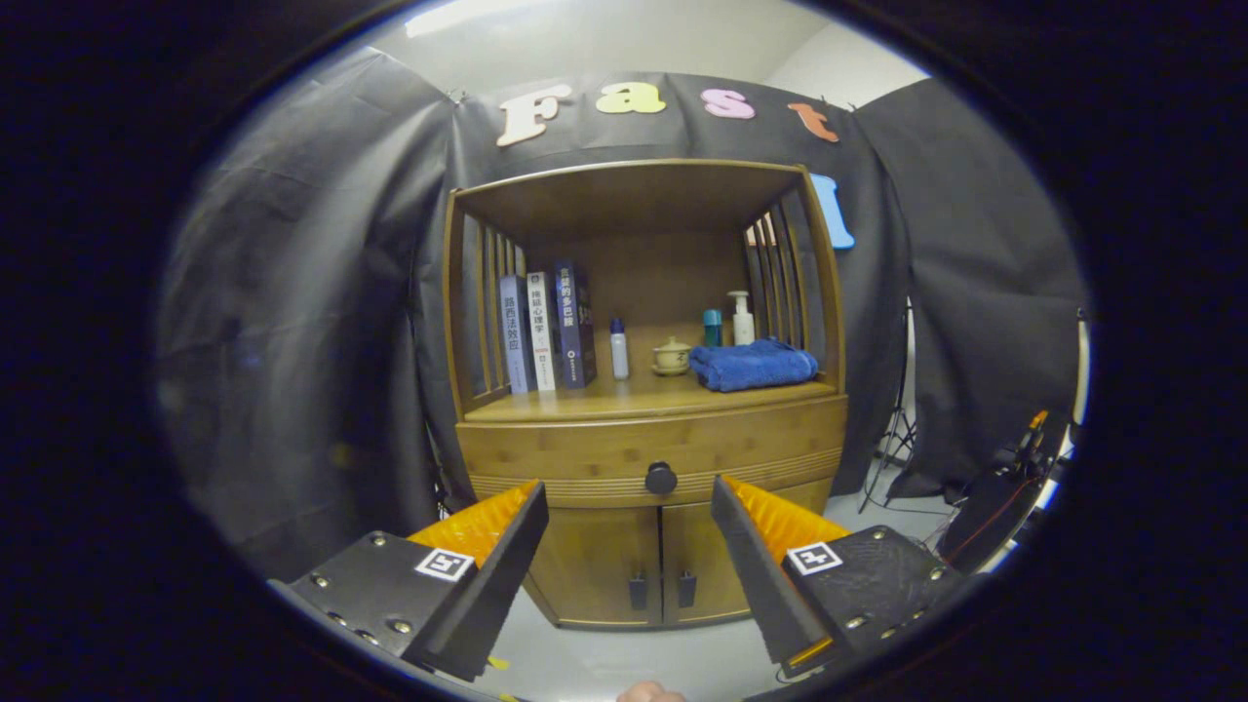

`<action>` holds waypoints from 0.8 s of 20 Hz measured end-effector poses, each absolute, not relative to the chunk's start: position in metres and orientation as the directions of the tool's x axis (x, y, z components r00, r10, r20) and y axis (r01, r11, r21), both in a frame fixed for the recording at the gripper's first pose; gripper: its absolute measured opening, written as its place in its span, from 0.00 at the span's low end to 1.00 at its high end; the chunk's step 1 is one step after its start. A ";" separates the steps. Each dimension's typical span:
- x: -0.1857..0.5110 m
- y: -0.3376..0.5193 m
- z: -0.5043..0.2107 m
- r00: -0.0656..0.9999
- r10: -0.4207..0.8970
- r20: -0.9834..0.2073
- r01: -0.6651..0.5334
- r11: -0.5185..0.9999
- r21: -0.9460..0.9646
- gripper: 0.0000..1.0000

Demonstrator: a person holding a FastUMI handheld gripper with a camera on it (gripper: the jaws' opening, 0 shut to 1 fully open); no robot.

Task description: Pull open the drawer, take out the items inside it, and place them on the countertop above the cabinet.

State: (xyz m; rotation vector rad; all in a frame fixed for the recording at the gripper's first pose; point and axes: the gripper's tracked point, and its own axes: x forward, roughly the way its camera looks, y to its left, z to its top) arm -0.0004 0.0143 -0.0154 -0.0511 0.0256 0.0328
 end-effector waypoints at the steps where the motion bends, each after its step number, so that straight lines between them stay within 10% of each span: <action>1: 0.000 0.013 -0.016 0.999 0.029 -0.026 -0.031 0.998 -0.050 1.00; 16: 0.079 0.010 -0.070 0.996 0.012 -0.088 -0.016 0.999 -0.037 1.00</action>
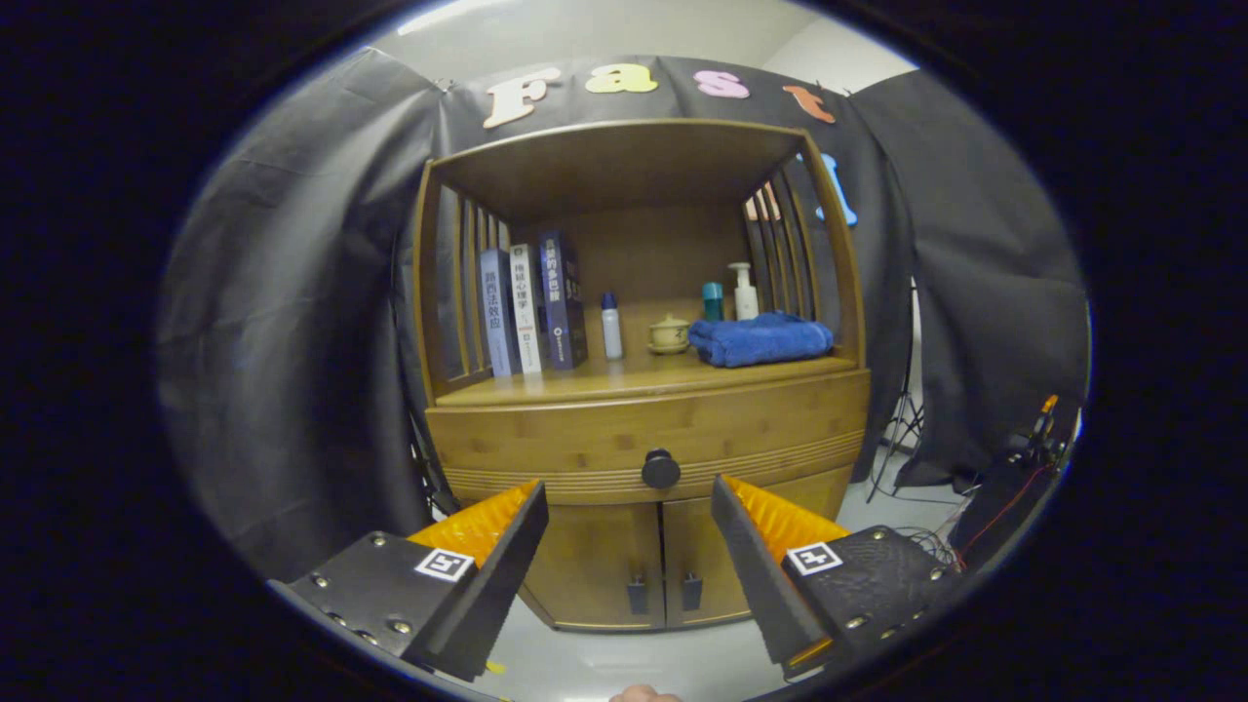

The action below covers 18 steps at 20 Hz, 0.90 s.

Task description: Pull open the drawer, take out the items inside it, and place them on the countertop above the cabinet.

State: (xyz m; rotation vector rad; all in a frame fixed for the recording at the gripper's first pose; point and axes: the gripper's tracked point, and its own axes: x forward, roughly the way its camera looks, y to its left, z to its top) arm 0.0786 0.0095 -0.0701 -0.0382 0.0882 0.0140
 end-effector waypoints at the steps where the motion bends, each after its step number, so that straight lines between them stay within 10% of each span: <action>1: 0.091 0.009 -0.080 0.995 0.010 -0.101 -0.014 0.999 -0.042 1.00; 9: 0.182 0.004 -0.123 0.987 -0.028 -0.157 0.014 0.996 -0.088 1.00; 18: 0.203 -0.012 -0.118 0.984 -0.143 -0.103 0.130 0.983 -0.128 0.40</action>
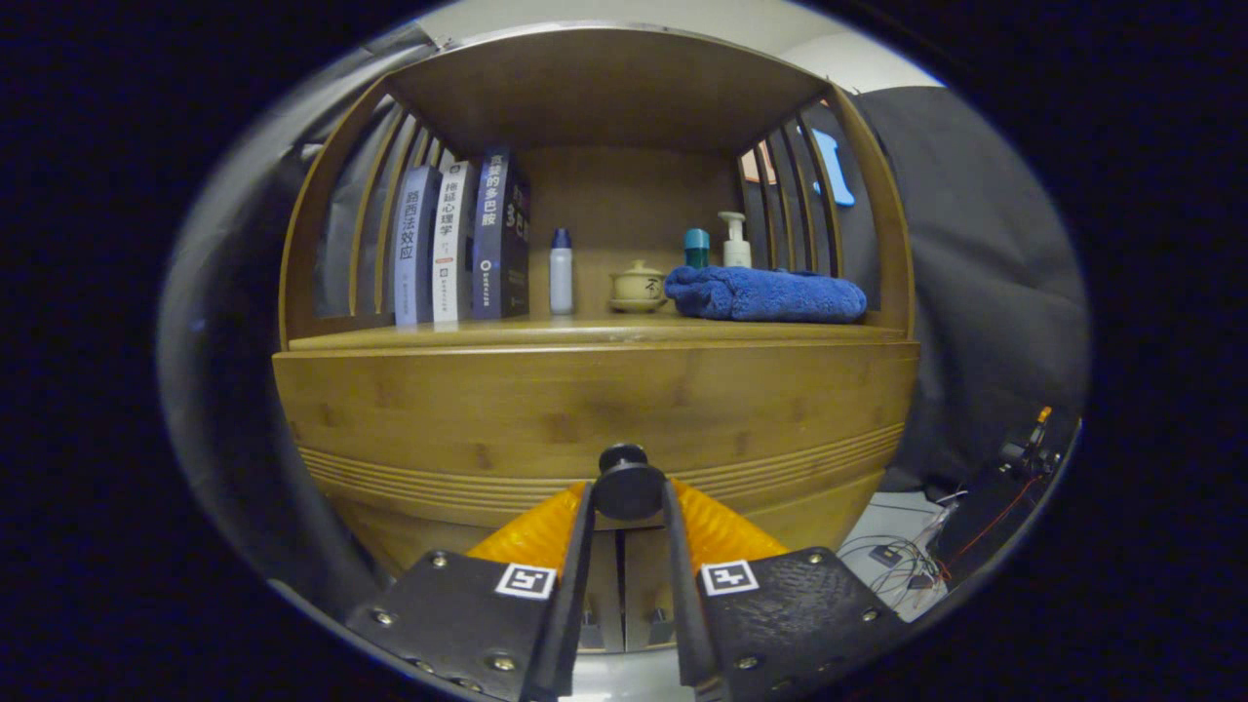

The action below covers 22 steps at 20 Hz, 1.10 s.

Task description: Pull open the drawer, take out the items inside it, and place them on the countertop above the cabinet.

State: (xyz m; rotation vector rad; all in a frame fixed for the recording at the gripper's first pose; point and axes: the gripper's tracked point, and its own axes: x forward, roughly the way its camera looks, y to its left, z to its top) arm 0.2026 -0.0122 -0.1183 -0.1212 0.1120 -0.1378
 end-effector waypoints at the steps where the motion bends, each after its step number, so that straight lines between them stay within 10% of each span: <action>1: 0.202 -0.010 -0.115 0.987 -0.132 -0.091 0.119 0.984 -0.132 0.40; 10: 0.200 -0.014 -0.116 0.978 -0.169 -0.124 0.152 0.979 -0.133 0.50; 14: 0.230 -0.012 -0.118 0.985 -0.085 -0.148 0.072 0.993 -0.092 0.79; 17: 0.232 -0.010 -0.123 0.988 -0.006 -0.152 -0.007 0.996 -0.086 0.40; 22: 0.202 -0.013 -0.121 0.989 -0.005 -0.150 -0.014 0.992 -0.123 0.26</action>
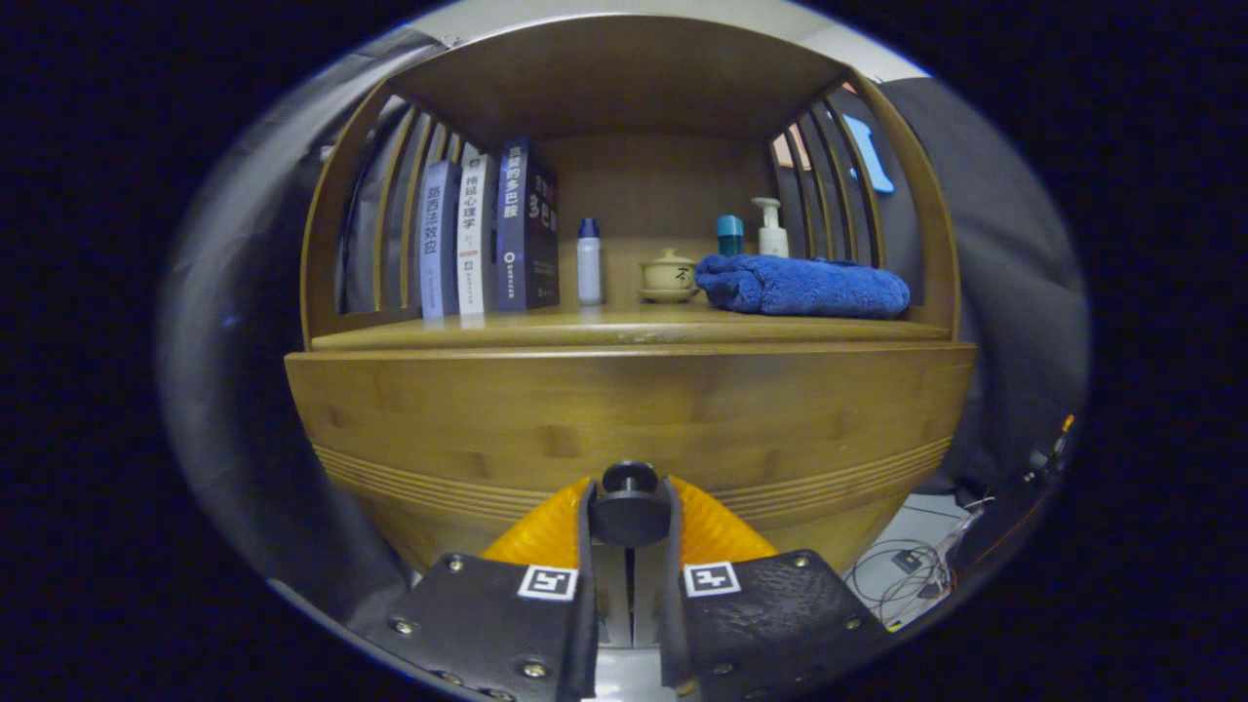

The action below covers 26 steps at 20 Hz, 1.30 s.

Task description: Pull open the drawer, take out the items inside it, and place them on the countertop above the cabinet.

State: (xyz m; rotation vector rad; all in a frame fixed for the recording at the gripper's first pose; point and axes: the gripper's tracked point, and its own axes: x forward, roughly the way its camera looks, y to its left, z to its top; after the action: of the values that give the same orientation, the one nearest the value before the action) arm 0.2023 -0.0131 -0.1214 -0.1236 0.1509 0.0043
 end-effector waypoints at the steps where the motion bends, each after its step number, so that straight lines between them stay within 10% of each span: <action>1: 0.187 -0.014 -0.121 0.990 -0.009 -0.143 -0.008 0.993 -0.118 0.26; 26: 0.052 -0.025 -0.137 0.983 0.081 -0.162 -0.110 0.977 -0.181 0.34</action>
State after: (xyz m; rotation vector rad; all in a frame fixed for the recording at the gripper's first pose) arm 0.0517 -0.0249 -0.1367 -0.1903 0.1549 0.0965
